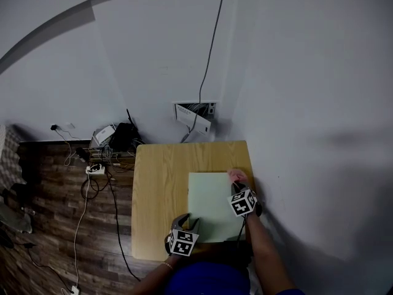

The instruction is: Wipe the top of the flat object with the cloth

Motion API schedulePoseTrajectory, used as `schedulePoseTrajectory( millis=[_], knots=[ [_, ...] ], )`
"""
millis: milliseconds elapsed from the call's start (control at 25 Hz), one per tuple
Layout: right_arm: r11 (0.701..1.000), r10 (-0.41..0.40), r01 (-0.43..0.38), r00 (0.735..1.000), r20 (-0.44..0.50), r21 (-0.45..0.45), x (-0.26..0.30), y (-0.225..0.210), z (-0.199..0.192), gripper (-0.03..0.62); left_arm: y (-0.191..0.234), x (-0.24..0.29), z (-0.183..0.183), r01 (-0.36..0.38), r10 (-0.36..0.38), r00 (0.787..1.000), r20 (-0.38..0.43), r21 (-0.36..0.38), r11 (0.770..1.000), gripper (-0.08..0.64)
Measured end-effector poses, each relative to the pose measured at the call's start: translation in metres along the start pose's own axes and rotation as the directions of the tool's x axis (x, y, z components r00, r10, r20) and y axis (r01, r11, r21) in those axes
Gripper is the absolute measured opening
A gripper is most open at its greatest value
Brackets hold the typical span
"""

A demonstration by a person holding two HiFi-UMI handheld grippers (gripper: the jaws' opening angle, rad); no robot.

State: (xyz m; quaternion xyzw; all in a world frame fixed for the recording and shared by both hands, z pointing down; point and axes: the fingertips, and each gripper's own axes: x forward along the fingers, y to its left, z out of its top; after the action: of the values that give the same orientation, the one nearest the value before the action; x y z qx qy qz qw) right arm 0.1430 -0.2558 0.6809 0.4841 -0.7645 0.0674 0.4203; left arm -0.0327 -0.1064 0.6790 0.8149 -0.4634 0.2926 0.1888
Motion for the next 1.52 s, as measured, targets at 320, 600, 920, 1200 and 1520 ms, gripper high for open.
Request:
schedulePoseTrajectory(
  millis=[320,600,920,1200,1520],
  knots=[
    [1.0,-0.003,0.003,1.0,0.006,0.0,0.0,0.0,0.001,0.014,0.001,0.0,0.0,0.002,-0.002,1.0,-0.001,-0.002,1.0,0.163],
    [1.0,-0.025,0.025,1.0,0.0,0.008,0.0,0.0,0.001,0.014,0.001,0.0,0.0,-0.001,0.001,1.0,0.001,0.001,1.0,0.163],
    [0.999,0.045,-0.038,0.98,0.195,-0.037,-0.032,0.039,0.06,0.014,0.002,0.0,0.001,-0.002,0.002,1.0,0.002,-0.002,1.0,0.163],
    [0.957,0.26,-0.21,0.926,0.273,-0.201,-0.056,0.122,0.101,0.014,0.001,-0.001,0.0,-0.001,0.001,1.0,0.004,-0.003,1.0,0.163],
    [0.9,0.345,-0.287,0.929,0.134,-0.329,-0.031,0.17,0.085,0.014,0.001,0.001,0.0,-0.001,0.001,1.0,0.002,-0.001,1.0,0.163]
  ],
)
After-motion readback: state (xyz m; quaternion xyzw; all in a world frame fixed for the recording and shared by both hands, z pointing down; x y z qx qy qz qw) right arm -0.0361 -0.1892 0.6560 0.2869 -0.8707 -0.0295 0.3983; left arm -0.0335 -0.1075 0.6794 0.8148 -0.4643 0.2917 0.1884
